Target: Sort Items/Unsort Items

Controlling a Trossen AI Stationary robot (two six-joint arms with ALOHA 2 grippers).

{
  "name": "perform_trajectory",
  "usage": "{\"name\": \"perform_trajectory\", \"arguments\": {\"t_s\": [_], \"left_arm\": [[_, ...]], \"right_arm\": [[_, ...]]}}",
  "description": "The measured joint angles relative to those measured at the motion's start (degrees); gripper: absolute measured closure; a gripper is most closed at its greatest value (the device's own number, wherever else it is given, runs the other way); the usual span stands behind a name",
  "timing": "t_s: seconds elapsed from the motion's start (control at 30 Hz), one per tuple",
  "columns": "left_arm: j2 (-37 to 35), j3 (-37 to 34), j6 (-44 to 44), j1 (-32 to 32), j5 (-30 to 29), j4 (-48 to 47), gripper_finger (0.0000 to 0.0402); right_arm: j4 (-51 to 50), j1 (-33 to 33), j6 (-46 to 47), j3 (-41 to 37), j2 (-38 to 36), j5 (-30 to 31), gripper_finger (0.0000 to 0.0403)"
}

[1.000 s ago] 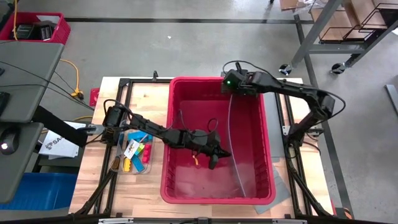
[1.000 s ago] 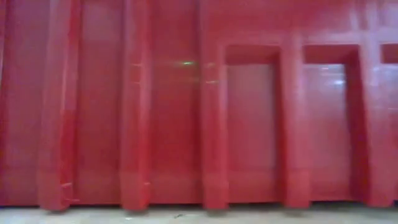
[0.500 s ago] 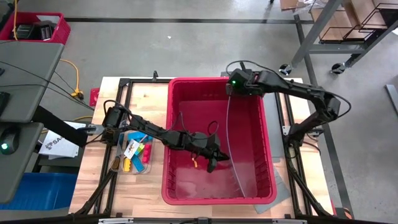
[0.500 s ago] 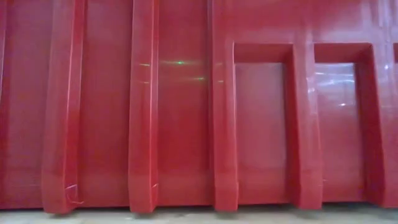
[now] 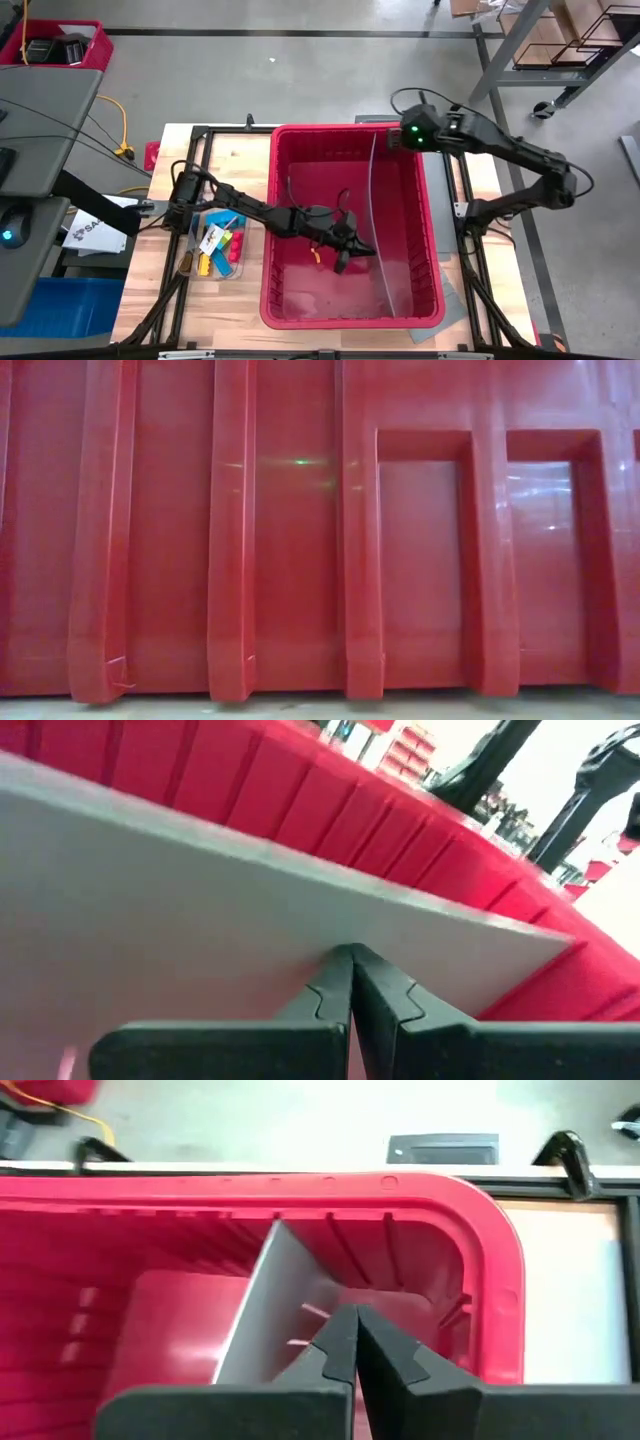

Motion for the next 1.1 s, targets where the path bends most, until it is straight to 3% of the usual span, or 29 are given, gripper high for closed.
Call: {"name": "perform_trajectory", "arguments": {"t_s": [0.3, 0.53, 0.87, 1.1], "left_arm": [[4.63, 5.07, -4.07, 1.11, 2.42, 1.18, 0.0401], [6.79, 9.71, -10.82, 0.99, 18.19, -1.22, 0.0401], [3.13, 9.36, -12.06, -0.03, 21.11, -13.00, 0.0401], [-4.95, 9.38, -2.79, 1.66, 19.80, -34.54, 0.0401]], "right_arm": [[2.62, 3.07, 1.08, 0.00, -5.05, -0.61, 0.0403], [1.78, 4.52, 1.01, 0.00, -5.60, -1.07, 0.0403], [-0.18, 4.77, -2.32, 0.00, -5.60, -4.51, 0.0403], [-5.02, 7.69, -7.74, 0.00, -5.60, -12.80, 0.0403]]}}
